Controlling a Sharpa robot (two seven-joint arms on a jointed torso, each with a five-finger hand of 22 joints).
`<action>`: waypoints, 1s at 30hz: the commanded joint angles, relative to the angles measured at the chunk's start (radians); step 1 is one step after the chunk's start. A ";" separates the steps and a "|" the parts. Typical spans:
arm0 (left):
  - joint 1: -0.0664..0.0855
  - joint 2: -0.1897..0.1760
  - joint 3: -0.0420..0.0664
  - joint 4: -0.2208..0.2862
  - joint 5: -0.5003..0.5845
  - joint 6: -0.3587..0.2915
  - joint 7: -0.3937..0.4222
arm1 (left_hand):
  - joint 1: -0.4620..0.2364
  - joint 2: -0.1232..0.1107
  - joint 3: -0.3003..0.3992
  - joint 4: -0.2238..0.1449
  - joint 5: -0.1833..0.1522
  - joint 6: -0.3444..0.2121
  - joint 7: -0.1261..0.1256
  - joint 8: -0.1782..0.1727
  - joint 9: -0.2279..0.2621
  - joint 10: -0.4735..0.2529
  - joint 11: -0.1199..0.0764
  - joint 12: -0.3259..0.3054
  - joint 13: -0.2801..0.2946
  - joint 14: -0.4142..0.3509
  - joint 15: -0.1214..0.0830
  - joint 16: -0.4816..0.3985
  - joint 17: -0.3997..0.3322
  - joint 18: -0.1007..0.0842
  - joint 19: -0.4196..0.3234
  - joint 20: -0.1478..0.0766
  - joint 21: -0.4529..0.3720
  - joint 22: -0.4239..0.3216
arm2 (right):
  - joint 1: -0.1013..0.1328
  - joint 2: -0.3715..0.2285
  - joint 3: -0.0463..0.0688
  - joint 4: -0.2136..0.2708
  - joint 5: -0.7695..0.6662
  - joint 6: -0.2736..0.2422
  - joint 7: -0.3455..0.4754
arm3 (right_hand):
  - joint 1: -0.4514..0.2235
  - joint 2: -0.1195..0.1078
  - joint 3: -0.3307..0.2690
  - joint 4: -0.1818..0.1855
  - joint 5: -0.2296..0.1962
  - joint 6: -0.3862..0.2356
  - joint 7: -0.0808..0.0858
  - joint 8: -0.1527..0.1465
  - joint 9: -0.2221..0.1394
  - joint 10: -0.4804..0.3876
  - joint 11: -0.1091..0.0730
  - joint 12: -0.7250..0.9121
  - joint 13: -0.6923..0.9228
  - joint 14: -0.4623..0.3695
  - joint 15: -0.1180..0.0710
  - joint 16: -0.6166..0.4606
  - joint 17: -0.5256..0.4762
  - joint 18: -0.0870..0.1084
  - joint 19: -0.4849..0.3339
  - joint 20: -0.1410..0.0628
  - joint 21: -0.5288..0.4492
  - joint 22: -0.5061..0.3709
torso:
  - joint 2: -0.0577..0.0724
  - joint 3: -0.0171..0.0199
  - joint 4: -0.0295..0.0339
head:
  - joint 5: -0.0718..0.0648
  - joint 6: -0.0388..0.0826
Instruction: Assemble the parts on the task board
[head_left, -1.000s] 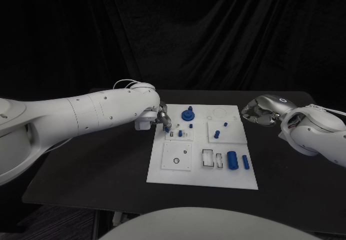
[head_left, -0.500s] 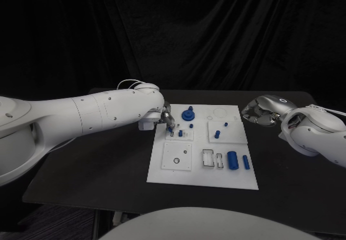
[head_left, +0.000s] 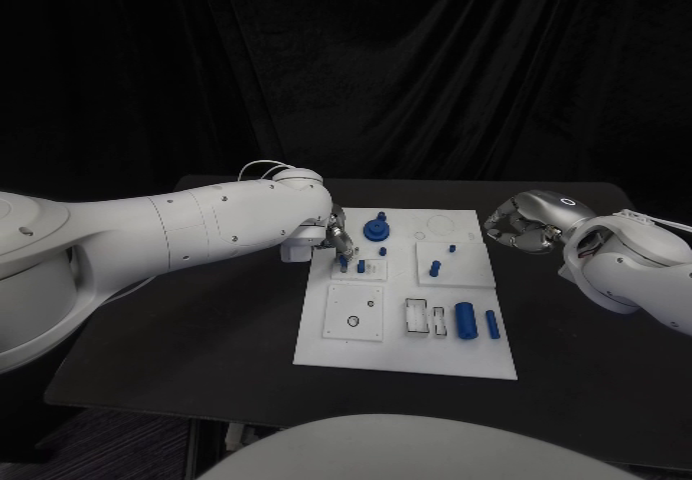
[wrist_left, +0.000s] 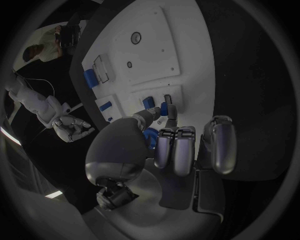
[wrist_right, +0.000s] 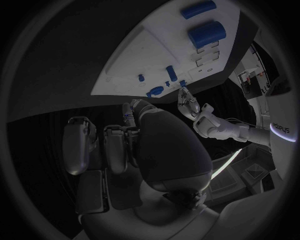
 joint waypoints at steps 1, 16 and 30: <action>-0.003 0.003 0.001 0.000 -0.001 -0.004 0.009 | -0.004 -0.004 -0.004 0.002 0.004 0.005 -0.003 0.005 0.001 0.105 -0.004 0.003 0.261 0.107 -0.004 0.003 0.263 0.015 0.002 -0.005 -0.002 0.194 | -0.002 -0.001 0.001 0.001 -0.002 -0.008 -0.011 | 0.001 -0.011 0.004 0.001 0.004 0.007 0.000 0.001 0.001 0.011 0.007 -0.003 0.185 0.071 0.008 -0.006 0.196 0.020 -0.004 0.003 -0.006 0.195 | -0.001 0.0006 -0.0002 | -0.001 0.000; -0.020 0.008 0.001 -0.002 -0.001 -0.012 0.016 | -0.004 -0.002 -0.003 0.003 0.006 0.003 -0.002 0.004 0.001 0.105 -0.004 0.003 0.261 0.107 -0.005 0.003 0.263 0.015 0.001 -0.005 -0.003 0.194 | -0.002 -0.001 0.001 0.001 -0.002 -0.012 -0.009 | 0.001 -0.011 0.004 0.001 0.005 0.008 0.000 0.002 0.001 0.011 0.007 -0.003 0.186 0.071 0.008 -0.006 0.197 0.020 -0.004 0.003 -0.006 0.195 | -0.003 0.0002 0.0002 | -0.002 0.000; -0.027 0.004 0.001 -0.005 -0.001 -0.016 0.010 | -0.002 -0.001 0.000 0.001 0.011 0.000 -0.003 0.004 0.003 0.105 -0.004 0.003 0.261 0.107 -0.005 0.003 0.263 0.015 0.002 -0.006 -0.002 0.194 | -0.002 -0.004 0.001 0.002 -0.002 -0.009 -0.010 | 0.001 -0.011 0.004 0.001 0.005 0.008 0.000 0.002 0.001 0.011 0.007 -0.003 0.186 0.071 0.008 -0.006 0.197 0.020 -0.004 0.003 -0.006 0.195 | -0.002 0.0004 -0.0003 | 0.001 0.000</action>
